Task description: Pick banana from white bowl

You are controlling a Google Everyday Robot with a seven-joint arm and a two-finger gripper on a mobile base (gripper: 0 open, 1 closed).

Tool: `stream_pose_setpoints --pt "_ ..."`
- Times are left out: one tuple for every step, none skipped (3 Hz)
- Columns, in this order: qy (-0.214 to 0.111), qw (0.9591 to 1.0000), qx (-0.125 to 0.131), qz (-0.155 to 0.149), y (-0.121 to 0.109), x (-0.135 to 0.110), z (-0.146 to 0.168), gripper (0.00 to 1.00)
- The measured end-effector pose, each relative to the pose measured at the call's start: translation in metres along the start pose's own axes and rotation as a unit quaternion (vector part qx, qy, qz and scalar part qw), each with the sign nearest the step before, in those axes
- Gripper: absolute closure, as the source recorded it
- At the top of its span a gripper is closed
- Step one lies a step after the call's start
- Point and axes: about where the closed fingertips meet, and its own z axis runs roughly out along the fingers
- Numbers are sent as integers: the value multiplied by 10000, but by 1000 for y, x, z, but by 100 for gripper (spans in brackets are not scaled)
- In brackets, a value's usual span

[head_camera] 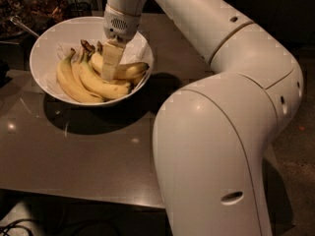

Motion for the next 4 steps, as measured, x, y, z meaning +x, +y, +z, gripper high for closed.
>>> stream_pose_setpoints --pt "-54 9999 -94 127 -6 4 7 53" --pt "-26 9996 -48 285 -10 12 8 76" --pt "-24 9996 -46 289 -10 12 8 98" --pt "-297 9991 260 179 -6 15 -9 100"
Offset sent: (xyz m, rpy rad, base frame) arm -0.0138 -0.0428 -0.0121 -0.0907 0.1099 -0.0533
